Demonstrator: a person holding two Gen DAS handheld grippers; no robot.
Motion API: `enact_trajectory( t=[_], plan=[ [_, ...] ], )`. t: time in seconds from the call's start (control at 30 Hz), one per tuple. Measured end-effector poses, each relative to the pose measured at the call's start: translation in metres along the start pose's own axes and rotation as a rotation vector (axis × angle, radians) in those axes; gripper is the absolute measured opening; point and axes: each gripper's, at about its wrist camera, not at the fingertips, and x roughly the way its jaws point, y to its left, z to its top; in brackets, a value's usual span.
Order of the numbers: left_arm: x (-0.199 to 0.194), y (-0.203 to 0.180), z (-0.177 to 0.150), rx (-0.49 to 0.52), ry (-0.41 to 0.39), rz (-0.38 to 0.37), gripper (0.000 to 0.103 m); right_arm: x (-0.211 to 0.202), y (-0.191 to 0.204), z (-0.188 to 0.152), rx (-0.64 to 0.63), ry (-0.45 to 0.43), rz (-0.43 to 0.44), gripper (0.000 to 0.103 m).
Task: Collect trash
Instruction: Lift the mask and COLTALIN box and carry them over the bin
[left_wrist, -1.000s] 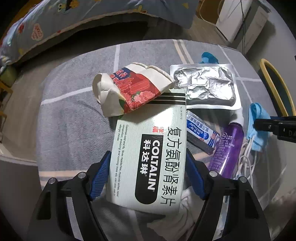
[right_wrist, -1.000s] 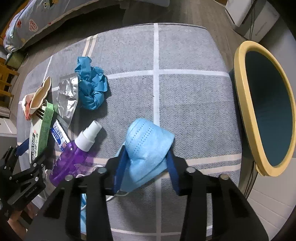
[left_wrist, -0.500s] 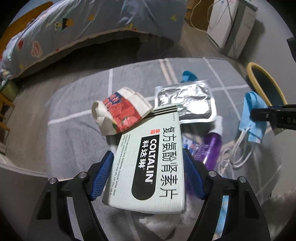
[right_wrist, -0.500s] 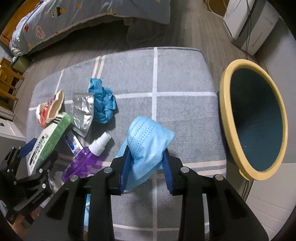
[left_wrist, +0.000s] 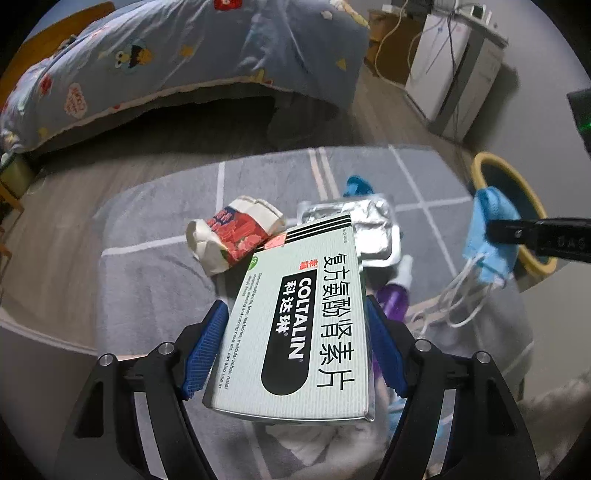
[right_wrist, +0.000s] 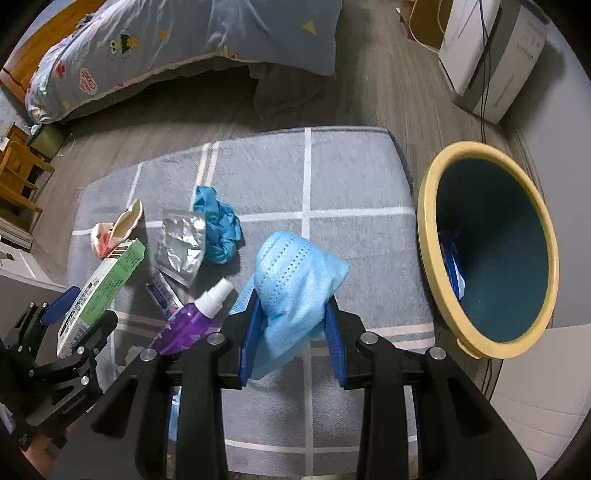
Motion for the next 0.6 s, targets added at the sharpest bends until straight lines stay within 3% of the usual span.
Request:
enact_trajectory(
  t=[0.33, 0.6],
  plan=[
    [-0.039, -0.015, 0.012, 0.073, -0.124, 0.01, 0.074, -0.022, 0.006, 0.013, -0.017, -0.079, 0.018, 0.032],
    [-0.061, -0.029, 0.028, 0.128, -0.206, 0.029, 0.074, -0.054, -0.013, 0.029, 0.014, -0.167, 0.043, 0.032]
  ],
)
